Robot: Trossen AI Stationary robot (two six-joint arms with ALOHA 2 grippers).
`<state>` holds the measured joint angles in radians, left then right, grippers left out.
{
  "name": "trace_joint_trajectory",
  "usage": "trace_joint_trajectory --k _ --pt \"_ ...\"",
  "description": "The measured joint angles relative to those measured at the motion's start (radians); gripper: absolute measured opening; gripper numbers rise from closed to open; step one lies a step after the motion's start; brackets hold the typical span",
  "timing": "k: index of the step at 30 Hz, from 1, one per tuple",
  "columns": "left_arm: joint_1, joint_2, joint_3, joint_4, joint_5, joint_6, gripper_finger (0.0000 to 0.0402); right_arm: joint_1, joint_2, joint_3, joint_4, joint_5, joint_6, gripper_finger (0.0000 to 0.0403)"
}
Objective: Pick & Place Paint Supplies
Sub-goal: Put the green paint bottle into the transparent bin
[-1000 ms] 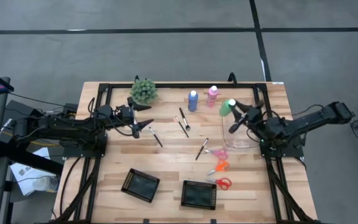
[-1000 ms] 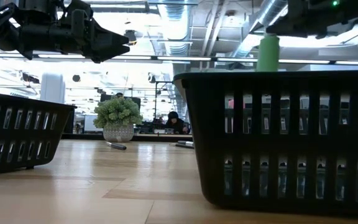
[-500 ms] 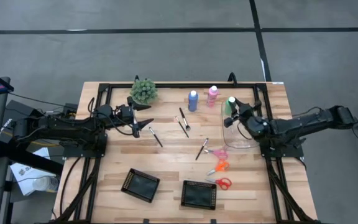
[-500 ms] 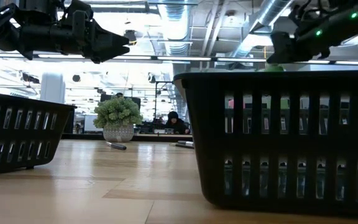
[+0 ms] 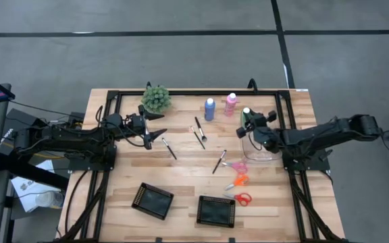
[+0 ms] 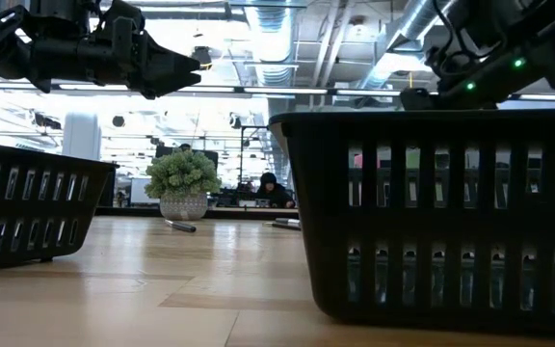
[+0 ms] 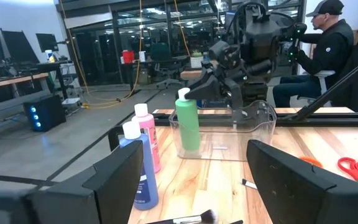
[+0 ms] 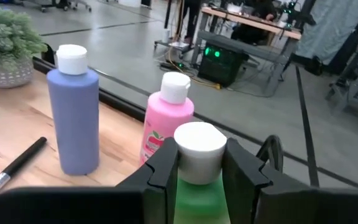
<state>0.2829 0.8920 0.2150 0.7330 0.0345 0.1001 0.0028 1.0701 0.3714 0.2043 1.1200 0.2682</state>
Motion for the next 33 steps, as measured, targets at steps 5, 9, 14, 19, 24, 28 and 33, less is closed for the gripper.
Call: trace_joint_trajectory --k 5,9,14,19,24,28,33 --pt "0.0 0.0 0.0 0.0 0.0 0.0 0.028 -0.013 0.012 0.0 -0.059 0.0 0.103 0.0082" --pt "0.0 0.0 0.0 0.0 0.0 0.0 0.028 -0.021 0.009 0.002 -0.111 0.013 0.189 0.0082" --pt "0.0 0.0 0.0 0.0 0.0 0.0 0.028 -0.021 0.008 0.003 -0.122 0.014 0.204 0.0083" --pt "0.0 0.0 0.0 0.0 0.0 0.0 0.028 -0.021 0.008 0.003 -0.147 0.015 0.271 0.011" --pt "0.0 0.0 0.0 0.0 0.0 0.0 0.028 -0.006 0.008 0.003 -0.175 0.009 0.319 0.0128" --pt "0.0 0.0 0.0 -0.001 0.0 0.0 0.028 0.014 0.009 0.0 -0.178 0.003 0.319 0.0131" --pt "0.0 0.0 0.0 -0.001 0.0 0.0 0.028 0.032 0.009 0.0 -0.178 0.018 0.31 0.0145"
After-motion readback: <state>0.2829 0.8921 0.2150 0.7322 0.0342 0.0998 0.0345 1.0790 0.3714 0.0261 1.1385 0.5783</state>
